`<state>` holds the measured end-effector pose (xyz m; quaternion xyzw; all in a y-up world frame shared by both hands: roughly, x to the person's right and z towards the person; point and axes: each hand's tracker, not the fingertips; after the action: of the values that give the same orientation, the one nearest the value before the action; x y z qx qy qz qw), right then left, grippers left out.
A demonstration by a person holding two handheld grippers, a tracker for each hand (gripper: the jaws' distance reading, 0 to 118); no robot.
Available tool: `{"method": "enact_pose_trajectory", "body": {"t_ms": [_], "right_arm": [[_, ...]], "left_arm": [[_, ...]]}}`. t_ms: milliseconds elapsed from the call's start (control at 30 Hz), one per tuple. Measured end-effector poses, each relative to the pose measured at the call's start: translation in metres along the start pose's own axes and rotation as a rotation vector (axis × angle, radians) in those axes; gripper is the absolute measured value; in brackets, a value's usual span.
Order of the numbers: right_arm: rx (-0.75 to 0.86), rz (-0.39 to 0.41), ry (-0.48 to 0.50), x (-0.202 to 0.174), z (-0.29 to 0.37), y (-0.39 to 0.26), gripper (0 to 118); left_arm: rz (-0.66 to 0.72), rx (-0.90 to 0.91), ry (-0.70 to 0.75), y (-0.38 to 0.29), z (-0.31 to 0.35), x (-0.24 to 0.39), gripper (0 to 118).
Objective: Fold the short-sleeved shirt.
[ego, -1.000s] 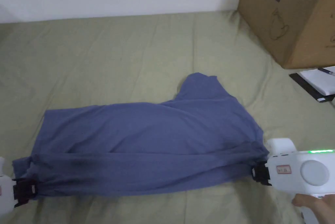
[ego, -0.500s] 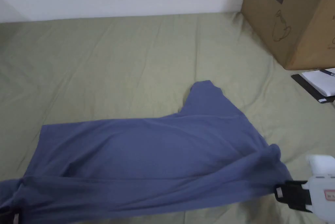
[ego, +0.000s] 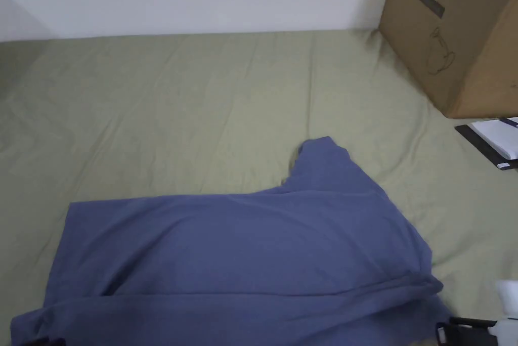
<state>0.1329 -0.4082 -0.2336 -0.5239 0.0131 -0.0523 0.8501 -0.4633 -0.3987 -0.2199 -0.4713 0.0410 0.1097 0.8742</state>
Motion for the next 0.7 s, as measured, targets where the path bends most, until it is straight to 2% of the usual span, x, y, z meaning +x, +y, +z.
{"method": "enact_pose_trajectory", "body": {"t_ms": [33,67,133,233,367,467,500,533,567,600,633,700], "right_arm": [[0.033,0.017,-0.009,-0.002,0.006,0.005,22],[0.055,0.027,-0.012,-0.005,0.01,0.01,13],[0.099,0.026,0.008,-0.013,0.018,0.023,0],[0.168,-0.014,0.062,-0.021,0.019,0.046,0],[0.193,0.0,0.095,-0.027,0.001,0.087,0],[0.198,-0.019,0.12,-0.026,-0.025,0.129,0],[0.187,-0.022,0.129,-0.025,-0.037,0.146,11],[0.173,-0.02,0.111,-0.027,-0.049,0.161,53],[0.145,0.006,0.078,-0.026,-0.063,0.174,89],[0.117,0.032,0.079,-0.027,-0.079,0.189,106],[0.108,0.043,0.075,-0.028,-0.092,0.203,106],[0.076,0.056,0.056,-0.032,-0.117,0.228,100]], "left_arm": [[-0.018,0.05,-0.02,0.007,0.008,0.008,28],[-0.037,0.083,-0.018,0.012,0.014,0.016,7],[-0.077,0.151,0.016,0.026,0.016,0.033,1],[-0.098,0.179,-0.007,0.044,0.007,0.05,0],[-0.111,0.185,-0.015,0.061,-0.013,0.064,0],[-0.119,0.183,-0.012,0.067,-0.019,0.068,0],[-0.102,0.184,-0.027,0.067,-0.02,0.068,0],[-0.095,0.183,-0.033,0.067,-0.021,0.069,0],[-0.093,0.181,-0.033,0.067,-0.022,0.069,0],[-0.091,0.177,-0.03,0.065,-0.024,0.069,0],[-0.091,0.166,-0.026,0.063,-0.025,0.069,0],[-0.087,0.139,-0.019,0.059,-0.028,0.068,0]]}}
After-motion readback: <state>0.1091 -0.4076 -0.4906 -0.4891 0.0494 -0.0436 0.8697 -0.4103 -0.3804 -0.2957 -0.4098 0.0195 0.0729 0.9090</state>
